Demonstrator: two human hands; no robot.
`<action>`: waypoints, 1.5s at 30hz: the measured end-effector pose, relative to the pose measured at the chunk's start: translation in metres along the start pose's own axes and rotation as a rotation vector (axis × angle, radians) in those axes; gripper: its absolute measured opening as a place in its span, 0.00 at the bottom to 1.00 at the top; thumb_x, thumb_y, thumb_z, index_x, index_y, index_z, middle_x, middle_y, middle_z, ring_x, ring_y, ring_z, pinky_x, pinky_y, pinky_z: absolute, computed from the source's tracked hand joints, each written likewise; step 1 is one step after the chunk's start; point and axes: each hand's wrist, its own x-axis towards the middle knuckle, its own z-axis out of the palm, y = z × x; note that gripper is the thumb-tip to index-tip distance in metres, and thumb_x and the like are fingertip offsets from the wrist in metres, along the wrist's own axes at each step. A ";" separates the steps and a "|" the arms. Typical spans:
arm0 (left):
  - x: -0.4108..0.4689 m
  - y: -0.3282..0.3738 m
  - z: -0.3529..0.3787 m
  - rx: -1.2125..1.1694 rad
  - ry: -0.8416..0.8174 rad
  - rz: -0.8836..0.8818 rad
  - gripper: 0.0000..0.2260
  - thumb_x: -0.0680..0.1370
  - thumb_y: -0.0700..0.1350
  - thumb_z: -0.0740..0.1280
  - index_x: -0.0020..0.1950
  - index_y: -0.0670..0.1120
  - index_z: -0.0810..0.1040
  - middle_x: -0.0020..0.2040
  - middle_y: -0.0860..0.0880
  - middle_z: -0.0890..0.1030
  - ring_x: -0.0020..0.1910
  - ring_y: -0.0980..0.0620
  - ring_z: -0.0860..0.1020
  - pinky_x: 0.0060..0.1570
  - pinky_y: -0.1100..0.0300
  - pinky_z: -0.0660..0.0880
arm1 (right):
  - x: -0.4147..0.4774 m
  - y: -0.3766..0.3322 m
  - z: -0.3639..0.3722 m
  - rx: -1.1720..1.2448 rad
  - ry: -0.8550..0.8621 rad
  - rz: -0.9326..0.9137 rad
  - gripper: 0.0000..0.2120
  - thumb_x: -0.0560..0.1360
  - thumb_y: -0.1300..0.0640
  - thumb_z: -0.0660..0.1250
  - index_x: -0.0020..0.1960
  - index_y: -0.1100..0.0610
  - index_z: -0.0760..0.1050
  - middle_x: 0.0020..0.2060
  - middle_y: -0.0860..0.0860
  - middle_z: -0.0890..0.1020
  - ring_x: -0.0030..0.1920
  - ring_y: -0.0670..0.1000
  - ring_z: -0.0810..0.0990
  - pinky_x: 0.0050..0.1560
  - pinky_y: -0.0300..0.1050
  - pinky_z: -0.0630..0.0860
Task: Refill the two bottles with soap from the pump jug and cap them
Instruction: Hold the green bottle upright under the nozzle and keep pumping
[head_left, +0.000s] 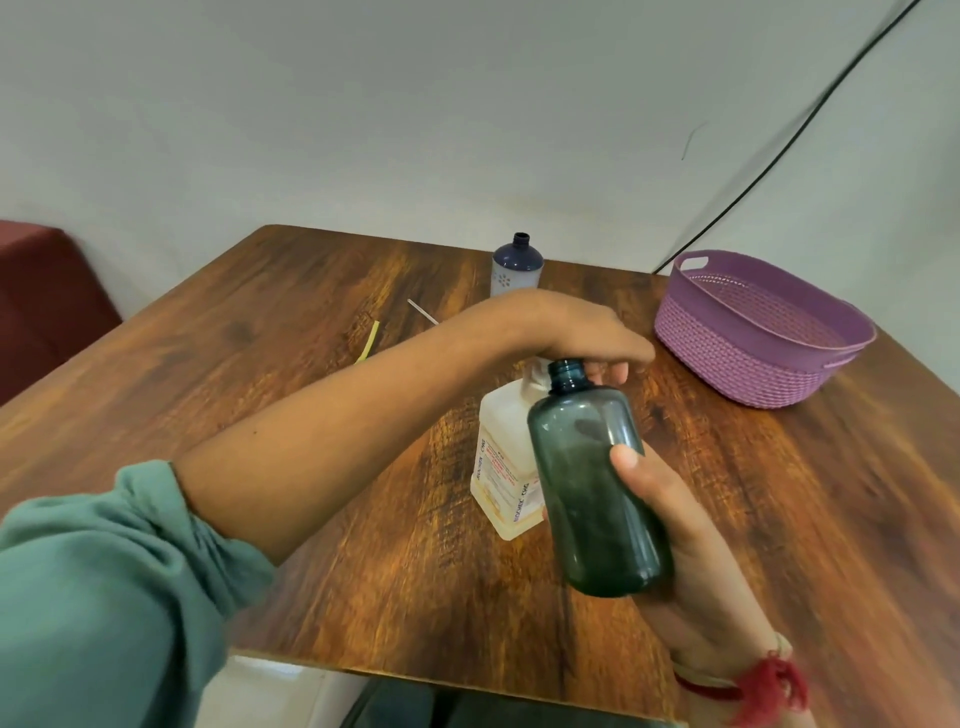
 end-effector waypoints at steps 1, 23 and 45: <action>-0.001 0.003 -0.003 0.044 0.003 0.004 0.15 0.79 0.52 0.58 0.54 0.43 0.78 0.43 0.49 0.78 0.40 0.52 0.75 0.51 0.56 0.73 | 0.000 -0.001 0.000 -0.002 -0.002 -0.006 0.36 0.50 0.39 0.80 0.54 0.54 0.79 0.48 0.57 0.83 0.44 0.53 0.83 0.37 0.44 0.79; 0.001 0.006 -0.002 0.195 -0.015 -0.004 0.16 0.78 0.52 0.60 0.56 0.44 0.78 0.43 0.51 0.76 0.42 0.54 0.74 0.49 0.57 0.71 | -0.005 -0.002 -0.001 0.002 0.016 -0.006 0.32 0.50 0.38 0.79 0.51 0.50 0.81 0.48 0.56 0.83 0.44 0.52 0.83 0.37 0.44 0.79; 0.001 0.002 -0.001 0.105 -0.017 -0.012 0.16 0.78 0.53 0.60 0.58 0.44 0.78 0.44 0.51 0.77 0.43 0.52 0.75 0.50 0.57 0.70 | -0.003 -0.002 -0.001 -0.007 -0.006 0.001 0.35 0.52 0.39 0.79 0.54 0.53 0.80 0.50 0.58 0.83 0.44 0.53 0.83 0.38 0.44 0.79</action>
